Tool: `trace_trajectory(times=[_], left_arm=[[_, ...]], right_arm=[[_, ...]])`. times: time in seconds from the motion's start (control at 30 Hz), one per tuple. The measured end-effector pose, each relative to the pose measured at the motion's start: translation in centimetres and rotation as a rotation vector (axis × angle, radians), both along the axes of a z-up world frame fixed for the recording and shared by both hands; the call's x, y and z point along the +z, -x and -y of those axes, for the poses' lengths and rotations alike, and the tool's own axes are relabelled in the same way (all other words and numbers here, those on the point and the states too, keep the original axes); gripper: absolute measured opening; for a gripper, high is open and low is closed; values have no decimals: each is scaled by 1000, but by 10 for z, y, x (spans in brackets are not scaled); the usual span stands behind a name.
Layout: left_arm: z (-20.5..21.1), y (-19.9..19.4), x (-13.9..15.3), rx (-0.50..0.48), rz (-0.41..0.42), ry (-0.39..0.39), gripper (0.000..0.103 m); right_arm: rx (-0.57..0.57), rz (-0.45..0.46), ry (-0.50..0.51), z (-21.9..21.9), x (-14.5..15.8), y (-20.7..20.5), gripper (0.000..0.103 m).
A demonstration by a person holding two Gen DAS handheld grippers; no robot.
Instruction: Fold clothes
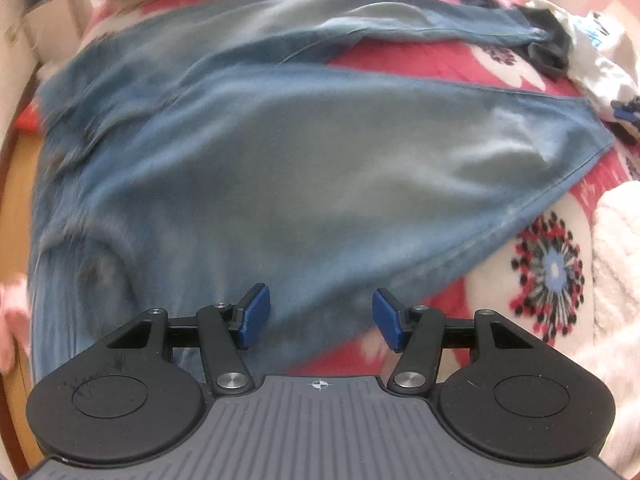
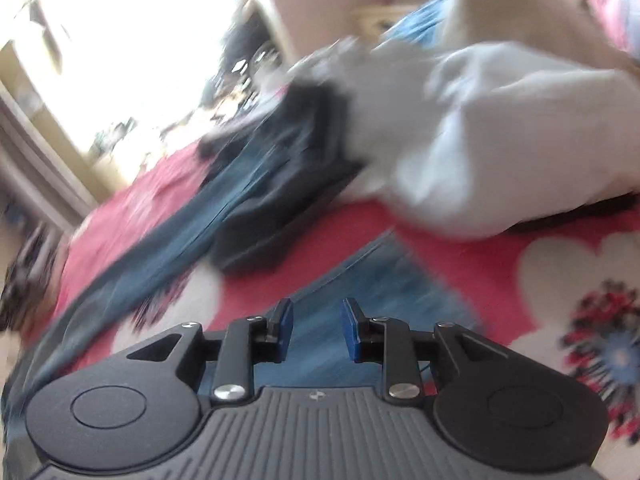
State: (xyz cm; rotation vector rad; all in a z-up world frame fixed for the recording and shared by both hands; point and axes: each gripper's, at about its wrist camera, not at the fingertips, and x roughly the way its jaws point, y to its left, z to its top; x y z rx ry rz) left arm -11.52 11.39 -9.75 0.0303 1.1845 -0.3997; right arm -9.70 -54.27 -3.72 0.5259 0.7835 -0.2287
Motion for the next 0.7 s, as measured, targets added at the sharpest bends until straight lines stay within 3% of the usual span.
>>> trace_trajectory(times=[0.17, 0.3, 0.37, 0.5, 0.7], left_arm=[[-43, 36, -3, 204, -41, 63, 57], [-77, 48, -9, 430, -37, 229, 57], [-85, 50, -15, 498, -29, 293, 57], [-99, 44, -25, 595, -10, 389, 57], [-104, 35, -29, 646, 46, 428, 57]], right_arm=[[-53, -42, -206, -8, -17, 12, 30], [-133, -45, -451, 3, -36, 34, 37], [-178, -56, -551, 5, -46, 50, 38], [-251, -83, -694, 6, -64, 73, 39], [-322, -103, -826, 2, -97, 83, 39]])
